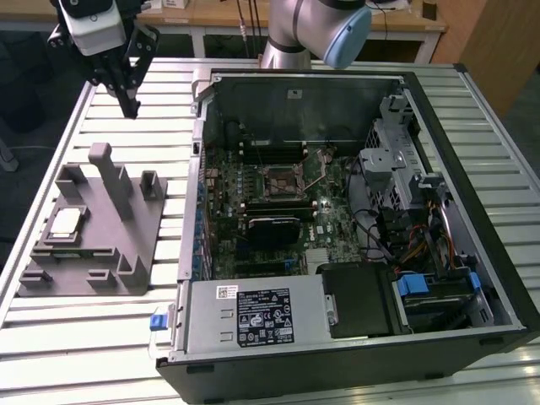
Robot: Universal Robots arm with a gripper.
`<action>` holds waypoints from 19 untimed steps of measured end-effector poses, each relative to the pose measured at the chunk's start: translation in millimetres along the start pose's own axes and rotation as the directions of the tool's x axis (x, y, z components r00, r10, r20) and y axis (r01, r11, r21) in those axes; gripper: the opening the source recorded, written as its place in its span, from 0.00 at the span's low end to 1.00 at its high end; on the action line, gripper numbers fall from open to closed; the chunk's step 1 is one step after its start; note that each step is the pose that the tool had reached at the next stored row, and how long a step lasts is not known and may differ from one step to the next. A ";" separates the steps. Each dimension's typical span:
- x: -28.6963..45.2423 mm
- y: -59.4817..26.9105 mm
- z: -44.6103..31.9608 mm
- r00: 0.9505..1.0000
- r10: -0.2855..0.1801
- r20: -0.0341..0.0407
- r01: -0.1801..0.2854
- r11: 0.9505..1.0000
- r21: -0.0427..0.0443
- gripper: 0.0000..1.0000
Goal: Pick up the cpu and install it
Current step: 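Reach for the cpu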
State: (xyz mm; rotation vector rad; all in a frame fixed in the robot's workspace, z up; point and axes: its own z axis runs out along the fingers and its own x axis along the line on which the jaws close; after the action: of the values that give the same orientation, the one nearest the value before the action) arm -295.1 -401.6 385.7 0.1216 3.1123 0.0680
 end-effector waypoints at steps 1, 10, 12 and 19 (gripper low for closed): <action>2.1 -0.2 0.3 1.000 0.000 0.000 0.000 1.000 0.000 0.11; 18.3 -1.7 6.4 1.000 0.000 0.000 0.000 1.000 0.000 0.11; 22.3 -2.2 8.7 1.000 0.000 0.000 0.000 1.000 0.000 0.11; 39.3 -4.2 13.8 1.000 0.000 0.000 0.000 1.000 0.000 0.11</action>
State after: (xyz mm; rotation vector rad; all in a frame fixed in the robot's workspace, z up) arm -334.1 -402.1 370.8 0.1215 3.1123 0.0680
